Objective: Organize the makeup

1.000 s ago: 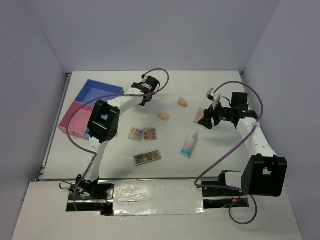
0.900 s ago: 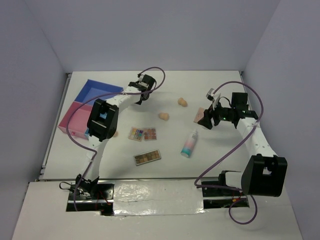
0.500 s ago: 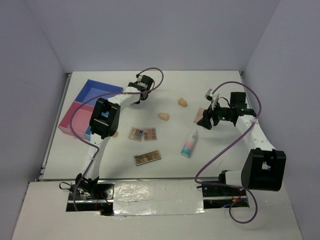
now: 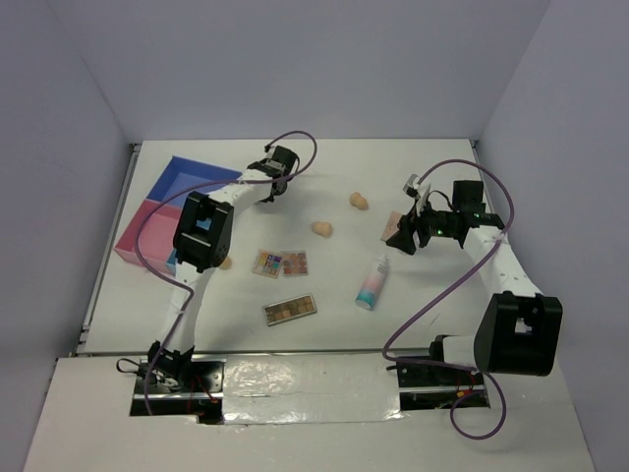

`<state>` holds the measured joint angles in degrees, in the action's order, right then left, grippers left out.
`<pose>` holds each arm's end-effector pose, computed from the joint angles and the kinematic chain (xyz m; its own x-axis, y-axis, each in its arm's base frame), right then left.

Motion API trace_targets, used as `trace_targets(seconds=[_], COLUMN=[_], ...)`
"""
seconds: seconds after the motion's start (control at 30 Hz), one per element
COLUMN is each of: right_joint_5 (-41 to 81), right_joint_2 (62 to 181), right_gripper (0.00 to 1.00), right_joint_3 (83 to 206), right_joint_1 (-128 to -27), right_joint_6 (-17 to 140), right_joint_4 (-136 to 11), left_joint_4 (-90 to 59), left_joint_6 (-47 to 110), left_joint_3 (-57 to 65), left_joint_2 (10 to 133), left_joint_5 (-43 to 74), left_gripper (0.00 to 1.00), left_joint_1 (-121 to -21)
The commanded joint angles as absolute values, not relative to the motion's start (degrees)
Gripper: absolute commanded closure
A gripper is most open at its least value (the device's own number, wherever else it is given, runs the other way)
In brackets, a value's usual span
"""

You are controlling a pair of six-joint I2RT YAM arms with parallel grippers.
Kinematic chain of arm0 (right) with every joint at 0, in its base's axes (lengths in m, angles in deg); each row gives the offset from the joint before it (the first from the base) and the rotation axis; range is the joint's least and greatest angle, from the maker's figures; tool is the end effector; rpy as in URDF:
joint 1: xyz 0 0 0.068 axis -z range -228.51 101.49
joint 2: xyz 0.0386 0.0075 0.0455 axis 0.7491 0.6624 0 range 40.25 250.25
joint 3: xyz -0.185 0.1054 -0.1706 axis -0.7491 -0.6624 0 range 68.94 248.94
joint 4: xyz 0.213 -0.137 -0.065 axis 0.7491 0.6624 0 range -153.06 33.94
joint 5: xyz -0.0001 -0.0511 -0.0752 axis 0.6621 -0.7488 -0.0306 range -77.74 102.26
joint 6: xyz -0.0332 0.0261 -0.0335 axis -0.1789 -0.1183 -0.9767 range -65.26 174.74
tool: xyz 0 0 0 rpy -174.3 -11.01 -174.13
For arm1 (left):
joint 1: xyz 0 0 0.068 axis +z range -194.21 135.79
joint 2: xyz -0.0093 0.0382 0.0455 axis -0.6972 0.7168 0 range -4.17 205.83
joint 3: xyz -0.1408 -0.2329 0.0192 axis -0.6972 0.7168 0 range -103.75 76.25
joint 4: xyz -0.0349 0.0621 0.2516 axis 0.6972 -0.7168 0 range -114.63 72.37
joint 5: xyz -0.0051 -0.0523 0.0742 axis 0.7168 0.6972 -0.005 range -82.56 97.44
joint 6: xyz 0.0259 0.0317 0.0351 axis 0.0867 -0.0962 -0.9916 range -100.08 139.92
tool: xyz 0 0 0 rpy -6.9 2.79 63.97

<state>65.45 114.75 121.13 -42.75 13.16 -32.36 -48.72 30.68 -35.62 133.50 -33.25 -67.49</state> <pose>0.2577 0.0026 0.2543 -0.3163 -0.3678 -0.8745 -0.8409 0.5353 0.0790 0.4841 -0.1830 0.1541 -0.7506 0.1689 -0.6388 -0.1706 0.8844 0.4344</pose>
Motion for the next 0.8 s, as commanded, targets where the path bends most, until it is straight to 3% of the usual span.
trace_targets(seconds=[0.0, 0.1, 0.4, 0.77], right_joint_5=[67.20, 67.37, 68.51, 67.90], right_joint_2=[114.25, 114.34, 114.60, 116.36], right_gripper=[0.28, 0.28, 0.28, 0.28], right_joint_3=[122.03, 122.03, 120.98, 121.23], right_joint_1=[-43.06, -43.06, -44.21, -51.41], right_joint_6=[13.35, 13.17, 13.17, 13.52], right_joint_4=[-31.86, -31.42, -31.24, -32.47], left_joint_4=[-45.06, -43.13, -37.32, -50.41], left_joint_6=[31.87, 32.83, 41.62, 49.36], left_joint_3=[-34.06, -30.20, -4.63, 16.74], left_joint_2=[128.66, 122.08, 91.04, 69.75], left_joint_5=[-28.60, -24.65, -11.56, -16.03], left_gripper=[0.92, 1.00, 1.00, 1.00], left_joint_1=[-68.55, -69.69, -69.69, -60.39])
